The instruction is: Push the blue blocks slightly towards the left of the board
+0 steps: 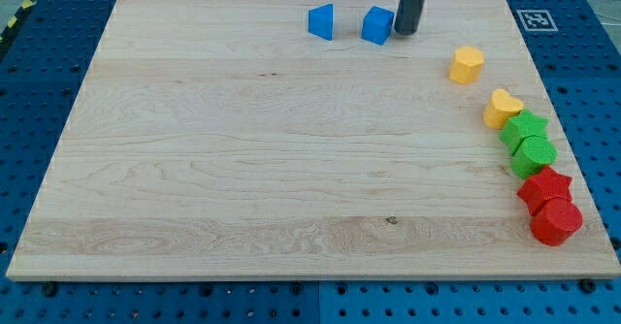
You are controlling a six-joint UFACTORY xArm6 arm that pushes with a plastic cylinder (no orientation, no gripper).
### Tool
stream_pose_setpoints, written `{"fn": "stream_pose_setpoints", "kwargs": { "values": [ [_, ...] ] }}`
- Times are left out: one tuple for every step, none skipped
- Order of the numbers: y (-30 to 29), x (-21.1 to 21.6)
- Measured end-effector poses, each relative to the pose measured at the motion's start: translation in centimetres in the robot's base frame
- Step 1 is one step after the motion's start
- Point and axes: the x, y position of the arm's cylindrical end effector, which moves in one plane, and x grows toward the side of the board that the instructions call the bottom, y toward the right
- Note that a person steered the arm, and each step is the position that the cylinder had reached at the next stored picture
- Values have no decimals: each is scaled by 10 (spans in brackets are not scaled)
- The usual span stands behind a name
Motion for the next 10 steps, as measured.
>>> {"fn": "stream_pose_setpoints", "kwargs": {
  "values": [
    [-26, -17],
    [-46, -22],
    [-39, -23],
    [-7, -18],
    [-10, -2],
    [-14, 8],
    [-29, 8],
    [-56, 8],
    [-72, 7],
    [-24, 0]
  ]
}}
